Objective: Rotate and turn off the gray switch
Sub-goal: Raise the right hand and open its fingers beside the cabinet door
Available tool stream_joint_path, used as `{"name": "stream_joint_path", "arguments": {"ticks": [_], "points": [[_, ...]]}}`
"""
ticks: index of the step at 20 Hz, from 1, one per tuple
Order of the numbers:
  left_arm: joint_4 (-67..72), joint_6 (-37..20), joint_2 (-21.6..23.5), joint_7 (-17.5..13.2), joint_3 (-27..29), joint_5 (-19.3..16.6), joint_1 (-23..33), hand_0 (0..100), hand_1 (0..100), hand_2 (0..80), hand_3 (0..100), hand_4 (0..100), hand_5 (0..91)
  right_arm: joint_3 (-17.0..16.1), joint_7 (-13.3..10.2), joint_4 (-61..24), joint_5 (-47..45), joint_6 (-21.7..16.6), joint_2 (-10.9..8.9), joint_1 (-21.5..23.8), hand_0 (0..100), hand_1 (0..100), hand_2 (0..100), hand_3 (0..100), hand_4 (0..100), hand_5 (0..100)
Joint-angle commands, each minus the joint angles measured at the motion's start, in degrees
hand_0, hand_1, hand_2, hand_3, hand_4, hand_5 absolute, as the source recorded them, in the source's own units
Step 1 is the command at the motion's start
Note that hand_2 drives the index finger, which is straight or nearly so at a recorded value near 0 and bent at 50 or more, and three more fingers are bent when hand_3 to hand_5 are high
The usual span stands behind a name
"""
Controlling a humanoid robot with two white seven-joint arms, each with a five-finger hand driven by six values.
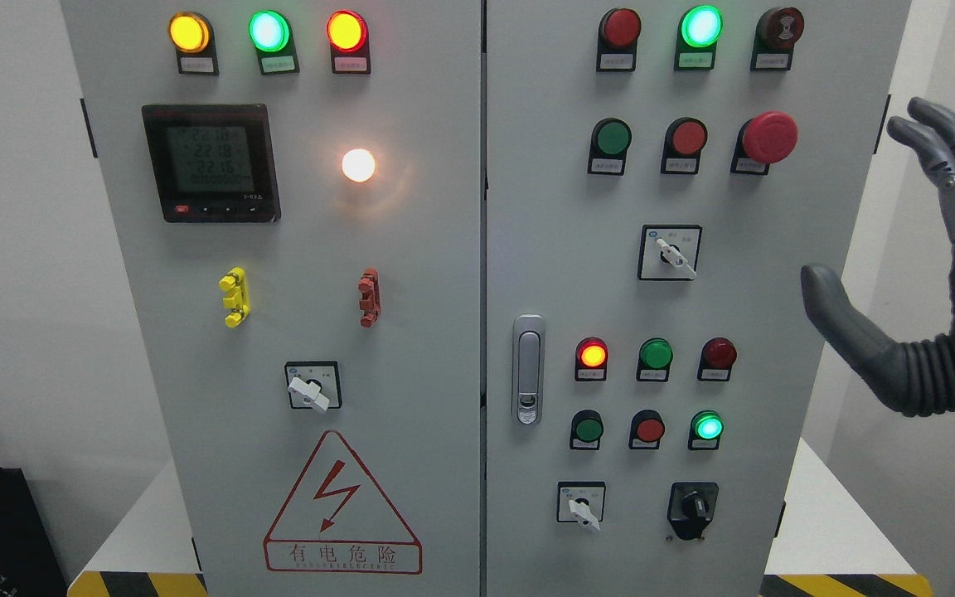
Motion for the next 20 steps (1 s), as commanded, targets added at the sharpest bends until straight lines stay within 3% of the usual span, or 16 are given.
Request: {"name": "stream_joint_path", "arguments": {"ticks": [1, 20], "points": [[1.32, -0.07, 0.00, -0.05, 1.85, -0.44, 0.08, 12, 39, 0.0, 0, 0, 0.0, 0.52, 0.03, -0.18, 0.09, -0.04, -0.15, -0.08, 35, 36, 0, 1, 0, 0], [1.32, -0.07, 0.00, -0.05, 1.85, -0.44, 0.00, 12, 39, 0.0, 0, 0, 0.0, 0.52, 0.03, -0.01, 0.09, 1.02, 0.02, -0.34, 37, 35, 0, 2, 0, 0]]}}
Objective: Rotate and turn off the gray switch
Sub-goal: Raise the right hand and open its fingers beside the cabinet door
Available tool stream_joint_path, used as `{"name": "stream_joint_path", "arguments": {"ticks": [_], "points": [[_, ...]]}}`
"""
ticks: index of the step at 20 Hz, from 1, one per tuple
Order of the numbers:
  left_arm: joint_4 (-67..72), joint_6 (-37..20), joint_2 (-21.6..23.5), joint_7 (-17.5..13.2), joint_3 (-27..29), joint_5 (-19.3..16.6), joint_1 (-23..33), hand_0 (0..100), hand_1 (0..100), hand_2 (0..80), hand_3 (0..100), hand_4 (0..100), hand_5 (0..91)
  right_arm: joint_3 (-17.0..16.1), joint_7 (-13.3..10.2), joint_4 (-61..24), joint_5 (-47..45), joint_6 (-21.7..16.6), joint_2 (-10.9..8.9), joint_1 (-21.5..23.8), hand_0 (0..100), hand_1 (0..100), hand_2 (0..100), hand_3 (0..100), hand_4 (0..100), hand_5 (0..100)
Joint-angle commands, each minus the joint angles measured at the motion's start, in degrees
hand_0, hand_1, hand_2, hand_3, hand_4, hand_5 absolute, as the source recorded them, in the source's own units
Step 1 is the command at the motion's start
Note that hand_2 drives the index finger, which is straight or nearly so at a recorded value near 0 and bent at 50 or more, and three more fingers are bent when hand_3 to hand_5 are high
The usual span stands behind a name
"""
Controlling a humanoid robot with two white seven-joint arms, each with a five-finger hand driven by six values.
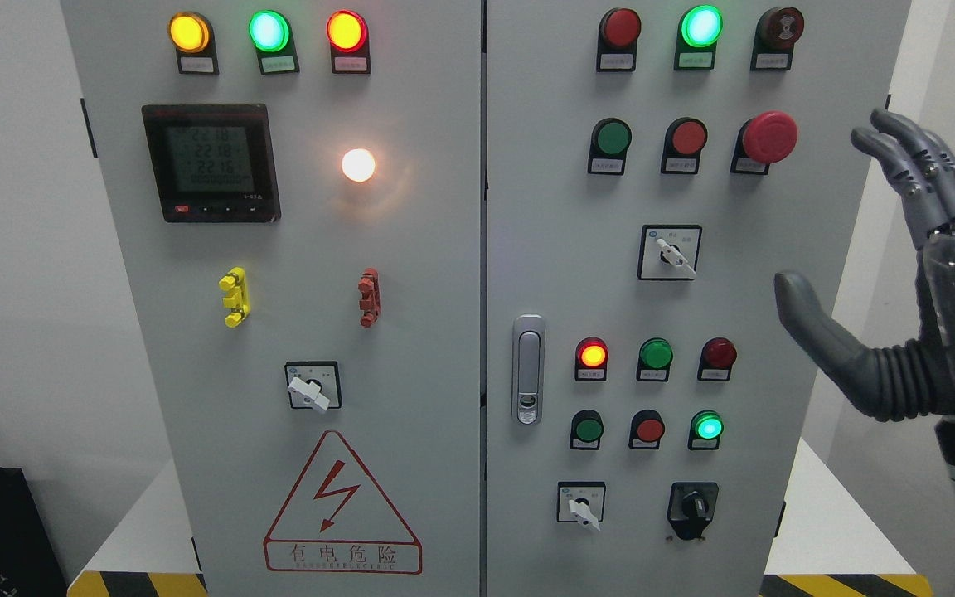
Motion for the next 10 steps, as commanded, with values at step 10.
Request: {"name": "stream_joint_path", "arguments": {"ticks": [10], "points": [[1.32, -0.08, 0.00, 0.05, 1.85, -0.44, -0.01, 12, 39, 0.0, 0, 0, 0.0, -1.96, -1.81, -0.10, -0.43, 1.66, 2.99, -0.82, 41, 34, 17, 25, 13, 10]]}}
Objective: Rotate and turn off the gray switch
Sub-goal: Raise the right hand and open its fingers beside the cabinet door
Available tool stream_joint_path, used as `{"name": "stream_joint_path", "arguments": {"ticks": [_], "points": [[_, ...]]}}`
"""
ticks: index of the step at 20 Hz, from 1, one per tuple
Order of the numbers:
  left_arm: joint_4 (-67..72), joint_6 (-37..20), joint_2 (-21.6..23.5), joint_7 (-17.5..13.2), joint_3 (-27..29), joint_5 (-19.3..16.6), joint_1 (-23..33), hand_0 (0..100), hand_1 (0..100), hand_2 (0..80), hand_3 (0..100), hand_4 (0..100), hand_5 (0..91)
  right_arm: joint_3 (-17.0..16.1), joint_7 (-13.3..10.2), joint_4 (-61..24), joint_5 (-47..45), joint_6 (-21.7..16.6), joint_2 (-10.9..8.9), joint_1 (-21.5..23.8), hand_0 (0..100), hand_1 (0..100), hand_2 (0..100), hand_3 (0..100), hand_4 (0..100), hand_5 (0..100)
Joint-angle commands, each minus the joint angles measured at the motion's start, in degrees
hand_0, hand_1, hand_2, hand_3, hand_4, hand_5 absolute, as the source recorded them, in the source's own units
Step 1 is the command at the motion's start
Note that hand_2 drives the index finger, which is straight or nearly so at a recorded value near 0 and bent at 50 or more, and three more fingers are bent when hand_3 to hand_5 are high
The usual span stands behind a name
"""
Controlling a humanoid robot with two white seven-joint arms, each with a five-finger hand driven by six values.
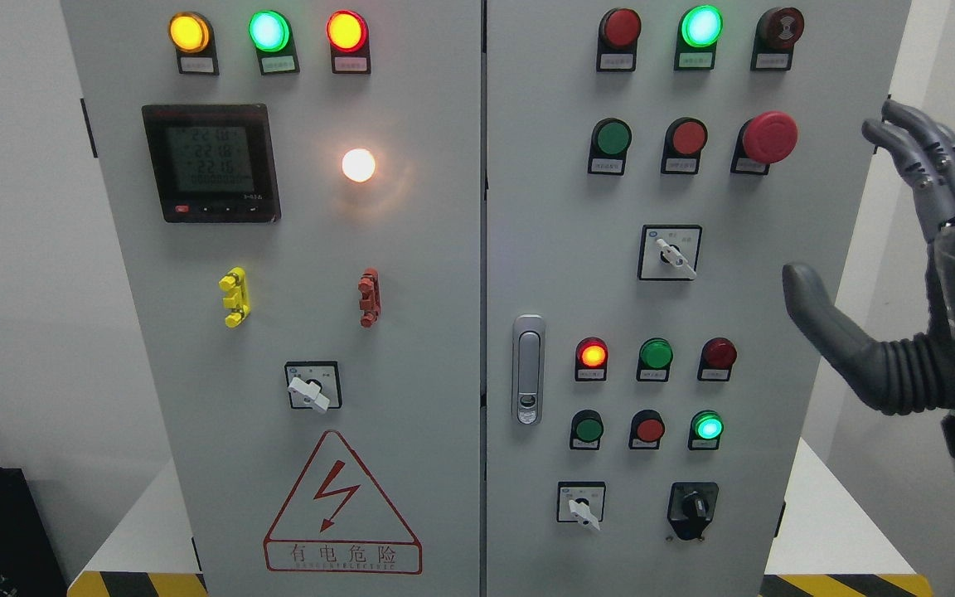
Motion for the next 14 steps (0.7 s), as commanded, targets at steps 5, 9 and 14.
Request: {"name": "stream_joint_path", "arguments": {"ticks": [5, 9, 14], "points": [[1.32, -0.35, 0.00, 0.07, 1.85, -0.44, -0.01, 12, 39, 0.0, 0, 0, 0.0, -0.38, -1.30, -0.09, -0.27, 1.20, 4.70, 0.12, 36, 39, 21, 50, 36, 42], [1.32, -0.35, 0.00, 0.07, 1.85, -0.44, -0.01, 12, 39, 0.0, 0, 0, 0.0, 1.73, -1.30, 0.18, -0.27, 7.42, 5.14, -0.14, 27, 42, 31, 64, 54, 72], [1.32, -0.35, 0.00, -0.02, 1.85, -0.44, 0.08, 12, 39, 0.0, 0, 0, 0.0, 2.61, -0.77, 1.06, -0.36, 11.40, 6.02, -0.14, 17, 35, 44, 74, 63, 84]]}}
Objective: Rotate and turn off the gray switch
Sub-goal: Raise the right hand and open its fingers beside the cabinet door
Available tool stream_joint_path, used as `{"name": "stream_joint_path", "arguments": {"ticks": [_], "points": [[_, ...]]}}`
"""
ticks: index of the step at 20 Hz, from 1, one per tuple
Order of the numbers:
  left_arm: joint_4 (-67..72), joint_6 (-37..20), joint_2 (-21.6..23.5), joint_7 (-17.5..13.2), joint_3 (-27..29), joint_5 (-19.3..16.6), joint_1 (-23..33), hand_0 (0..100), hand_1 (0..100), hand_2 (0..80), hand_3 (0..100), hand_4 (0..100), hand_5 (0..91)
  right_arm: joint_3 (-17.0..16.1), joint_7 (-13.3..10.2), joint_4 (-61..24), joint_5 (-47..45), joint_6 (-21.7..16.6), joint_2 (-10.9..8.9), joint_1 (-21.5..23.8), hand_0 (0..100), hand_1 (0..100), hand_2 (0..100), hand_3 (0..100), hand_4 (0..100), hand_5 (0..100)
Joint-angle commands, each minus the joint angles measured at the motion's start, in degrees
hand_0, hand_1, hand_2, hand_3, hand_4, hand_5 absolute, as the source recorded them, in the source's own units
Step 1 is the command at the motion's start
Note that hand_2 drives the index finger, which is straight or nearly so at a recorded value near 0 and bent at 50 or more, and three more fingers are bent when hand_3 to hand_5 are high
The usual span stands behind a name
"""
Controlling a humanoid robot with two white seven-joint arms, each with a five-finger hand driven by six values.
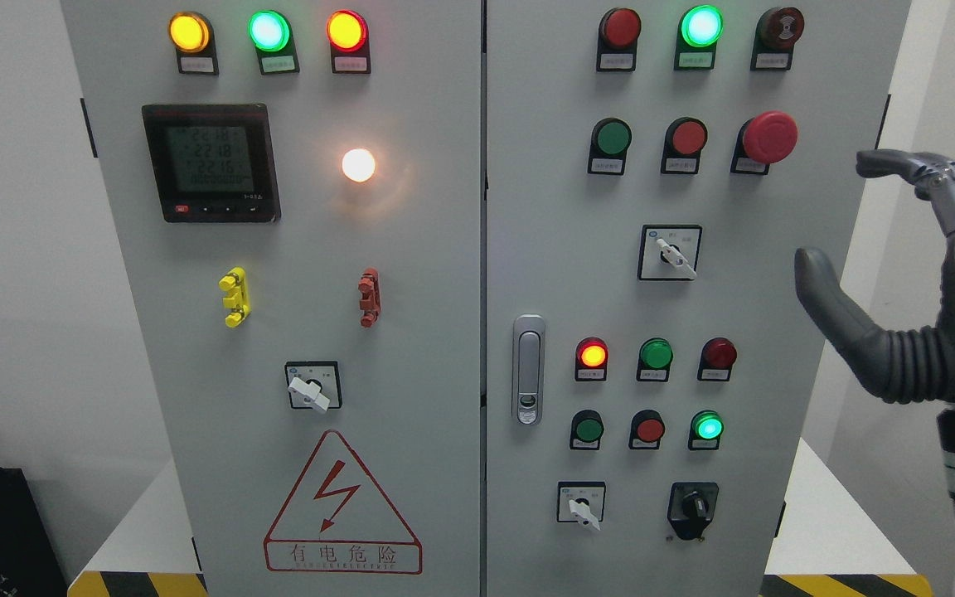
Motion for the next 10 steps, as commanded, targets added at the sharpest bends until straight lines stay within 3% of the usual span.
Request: {"name": "stream_joint_path", "arguments": {"ticks": [1, 5, 10], "points": [[1.32, -0.02, 0.00, 0.27, 1.85, -0.44, 0.08, 12, 39, 0.0, 0, 0, 0.0, 2.03, 0.74, 1.03, -0.07, 2.29, 2.55, -0.09, 17, 34, 44, 75, 65, 86], [1.32, -0.02, 0.00, 0.35, 1.85, -0.44, -0.01, 12, 39, 0.0, 0, 0, 0.0, 5.01, 0.74, 1.21, 0.28, 3.08, 3.16, -0.09, 15, 32, 44, 81, 75, 98], [1.32, -0.02, 0.00, 0.35, 1.84, -0.44, -0.01, 12, 39, 0.0, 0, 0, 0.0, 7.38, 0.74, 3.58, 2.64, 7.65, 4.48, -1.84, 9, 32, 45, 81, 77, 99]]}}
